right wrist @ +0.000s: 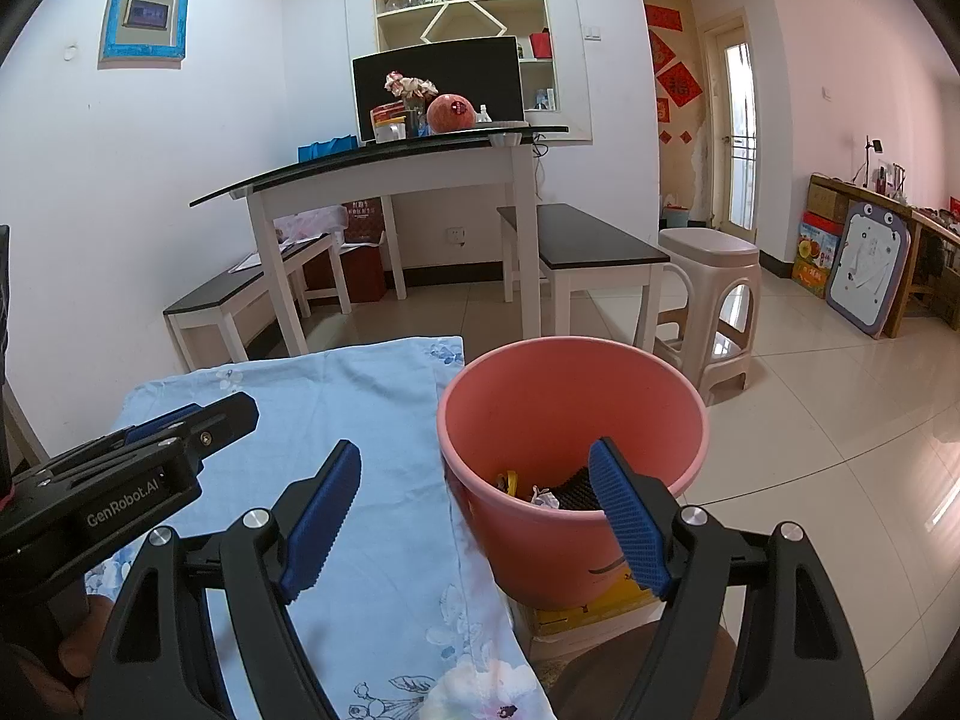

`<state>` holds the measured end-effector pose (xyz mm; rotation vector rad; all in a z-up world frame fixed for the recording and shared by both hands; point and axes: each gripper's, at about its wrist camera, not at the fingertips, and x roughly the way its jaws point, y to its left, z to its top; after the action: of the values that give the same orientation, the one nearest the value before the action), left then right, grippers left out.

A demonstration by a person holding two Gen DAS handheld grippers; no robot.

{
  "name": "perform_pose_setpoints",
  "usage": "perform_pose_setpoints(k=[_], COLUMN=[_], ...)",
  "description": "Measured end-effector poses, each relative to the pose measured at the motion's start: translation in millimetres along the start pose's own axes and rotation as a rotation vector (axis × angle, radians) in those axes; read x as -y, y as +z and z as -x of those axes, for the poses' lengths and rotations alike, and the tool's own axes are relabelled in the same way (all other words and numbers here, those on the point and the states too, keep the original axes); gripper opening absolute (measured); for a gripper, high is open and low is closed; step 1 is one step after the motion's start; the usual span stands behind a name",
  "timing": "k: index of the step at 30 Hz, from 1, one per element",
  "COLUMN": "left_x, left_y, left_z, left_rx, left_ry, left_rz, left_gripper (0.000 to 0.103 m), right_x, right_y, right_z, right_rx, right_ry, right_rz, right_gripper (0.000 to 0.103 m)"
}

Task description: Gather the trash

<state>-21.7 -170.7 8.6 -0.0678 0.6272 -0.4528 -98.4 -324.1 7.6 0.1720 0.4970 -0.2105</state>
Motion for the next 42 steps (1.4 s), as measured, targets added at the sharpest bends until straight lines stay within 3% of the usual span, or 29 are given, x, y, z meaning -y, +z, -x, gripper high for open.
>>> perform_pose_setpoints(k=[42], left_x=[-8.3], left_y=[0.5], left_z=[0.3], left_rx=[0.005], left_ry=[0.016], left_rz=[-0.001], left_gripper=[0.046], right_x=[-2.7], right_y=[0.5], right_z=[-0.4], right_rx=[-0.006], right_ry=[0.001], right_rz=[0.001], right_gripper=[0.077])
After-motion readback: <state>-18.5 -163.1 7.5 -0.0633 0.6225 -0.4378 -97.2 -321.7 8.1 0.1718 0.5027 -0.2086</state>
